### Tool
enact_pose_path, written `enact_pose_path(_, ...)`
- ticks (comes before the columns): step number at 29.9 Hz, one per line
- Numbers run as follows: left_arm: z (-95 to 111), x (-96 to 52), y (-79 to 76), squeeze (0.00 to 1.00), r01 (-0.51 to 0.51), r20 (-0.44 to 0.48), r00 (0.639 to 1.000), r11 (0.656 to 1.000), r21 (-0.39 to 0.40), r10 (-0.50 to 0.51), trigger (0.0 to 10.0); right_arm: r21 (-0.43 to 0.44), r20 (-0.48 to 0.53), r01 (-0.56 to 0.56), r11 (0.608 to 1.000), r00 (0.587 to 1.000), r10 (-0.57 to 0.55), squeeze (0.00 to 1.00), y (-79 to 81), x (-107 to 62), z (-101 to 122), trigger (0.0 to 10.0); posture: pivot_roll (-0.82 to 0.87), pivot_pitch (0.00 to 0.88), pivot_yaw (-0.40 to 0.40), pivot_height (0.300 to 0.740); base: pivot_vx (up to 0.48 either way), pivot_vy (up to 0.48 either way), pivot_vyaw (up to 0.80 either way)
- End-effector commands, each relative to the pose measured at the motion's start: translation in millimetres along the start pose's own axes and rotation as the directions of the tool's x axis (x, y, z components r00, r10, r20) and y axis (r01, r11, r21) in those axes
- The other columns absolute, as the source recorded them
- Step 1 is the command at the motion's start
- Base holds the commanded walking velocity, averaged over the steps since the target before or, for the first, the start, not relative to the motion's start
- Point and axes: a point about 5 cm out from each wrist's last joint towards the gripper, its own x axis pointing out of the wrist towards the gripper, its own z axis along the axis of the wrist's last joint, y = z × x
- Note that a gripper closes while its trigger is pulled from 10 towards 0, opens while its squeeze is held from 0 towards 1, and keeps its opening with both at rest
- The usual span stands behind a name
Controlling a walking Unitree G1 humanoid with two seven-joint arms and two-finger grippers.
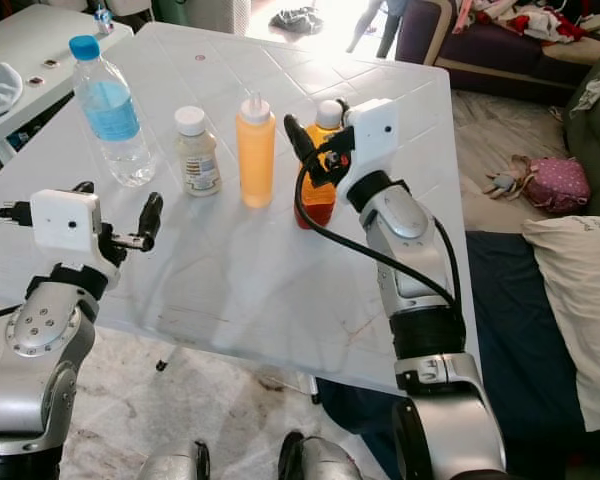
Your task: Restocking fridge
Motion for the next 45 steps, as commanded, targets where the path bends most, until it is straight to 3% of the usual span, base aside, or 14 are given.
enact_pose_path(1, 1, 0.9, -1.3, 0.00, 0.001, 0.002, 1.000, 1.000, 0.010, -0.001, 10.0, -0.005, 0.030, -0.012, 1.000, 0.999, 0.012, 0.00, 0.2, 2.4, 10, 0.0, 0.10, 0.160, -0.074, 0.740, 0.000, 0.000, 0.00)
enact_pose_path(9, 1, 1.7, -2.0, 0.00, 0.004, 0.000, 1.000, 1.000, 0.012, -0.004, 10.0, -0.022, 0.015, -0.005, 1.000, 1.000, 0.005, 0.00, 4.2, -5.7, 8, 0.0, 0.09, 0.158, -0.074, 0.740, 0.000, 0.000, 0.00)
enact_pose_path(23, -6, -1.3, -3.8, 0.00, -0.011, -0.022, 1.000, 1.000, -0.003, 0.011, 10.0, 0.000, -0.051, 0.148, 0.989, 0.988, -0.148, 0.00, 1.1, -22.3, -2, 0.0, 0.09, 0.132, -0.078, 0.740, 0.000, 0.000, 0.00)
enact_pose_path(32, -10, 4.0, -7.2, 0.00, -0.020, -0.031, 0.999, 1.000, -0.019, 0.019, 10.0, -0.002, 0.018, 0.121, 0.993, 0.993, -0.120, 0.00, 30.3, -43.6, 2, 0.0, 0.07, 0.105, -0.076, 0.740, 0.000, 0.000, 0.00)
enact_pose_path(45, -10, 8.1, -8.3, 0.00, -0.026, -0.026, 0.999, 0.999, -0.020, 0.026, 10.0, 0.050, 0.012, 0.153, 0.987, 0.988, -0.154, 0.00, 43.0, -55.0, 3, 0.0, 0.06, 0.099, -0.079, 0.740, -0.245, 0.000, 0.00)
